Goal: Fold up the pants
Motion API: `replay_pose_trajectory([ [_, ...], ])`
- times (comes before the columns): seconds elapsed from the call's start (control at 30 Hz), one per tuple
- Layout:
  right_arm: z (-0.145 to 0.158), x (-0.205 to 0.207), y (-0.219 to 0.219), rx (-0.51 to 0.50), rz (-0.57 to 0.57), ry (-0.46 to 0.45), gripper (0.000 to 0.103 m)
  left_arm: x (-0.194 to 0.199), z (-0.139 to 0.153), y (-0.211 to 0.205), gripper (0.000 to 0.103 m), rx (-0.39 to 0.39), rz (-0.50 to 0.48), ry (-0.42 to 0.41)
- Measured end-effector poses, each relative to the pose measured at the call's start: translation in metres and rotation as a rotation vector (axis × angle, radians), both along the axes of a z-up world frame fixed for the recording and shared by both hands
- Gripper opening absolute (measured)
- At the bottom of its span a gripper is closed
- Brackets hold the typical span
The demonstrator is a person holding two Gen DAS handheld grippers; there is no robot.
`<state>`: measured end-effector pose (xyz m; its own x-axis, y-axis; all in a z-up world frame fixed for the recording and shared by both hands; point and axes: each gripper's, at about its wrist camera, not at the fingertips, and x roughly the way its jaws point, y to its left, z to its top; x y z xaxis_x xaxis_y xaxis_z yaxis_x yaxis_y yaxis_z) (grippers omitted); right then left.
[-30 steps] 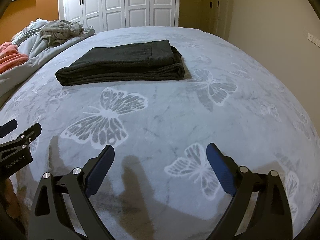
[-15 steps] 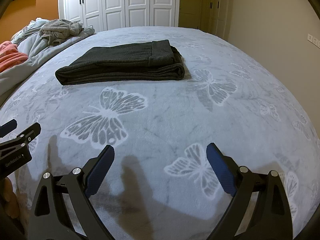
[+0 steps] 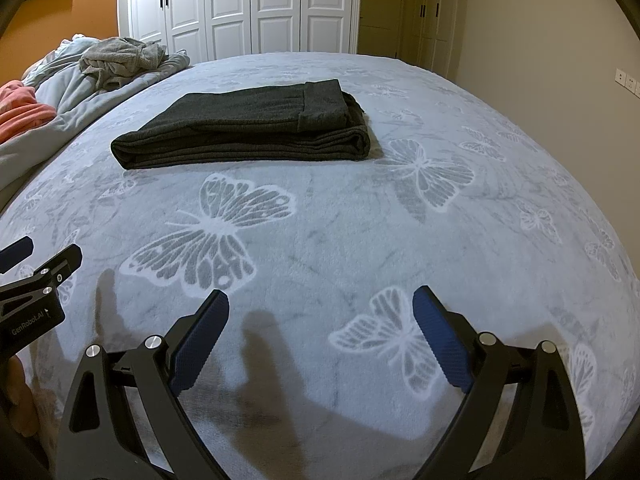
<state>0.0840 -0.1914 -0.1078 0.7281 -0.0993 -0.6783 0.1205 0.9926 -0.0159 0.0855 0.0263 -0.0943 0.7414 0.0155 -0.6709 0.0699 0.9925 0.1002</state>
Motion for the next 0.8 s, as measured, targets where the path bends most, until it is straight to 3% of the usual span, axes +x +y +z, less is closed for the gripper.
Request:
replay_pose_trajectory([
  [0.6,0.0002,-0.0007,0.0016,-0.001,-0.002,0.001,0.091,0.0001,0.0007,-0.0009,0.087,0.000,-0.006,0.002],
  [0.8,-0.0001,-0.0007,0.0014,-0.002,-0.001,0.002,0.091,-0.0047,0.0036,-0.0028,0.087,0.024,0.008,-0.032],
])
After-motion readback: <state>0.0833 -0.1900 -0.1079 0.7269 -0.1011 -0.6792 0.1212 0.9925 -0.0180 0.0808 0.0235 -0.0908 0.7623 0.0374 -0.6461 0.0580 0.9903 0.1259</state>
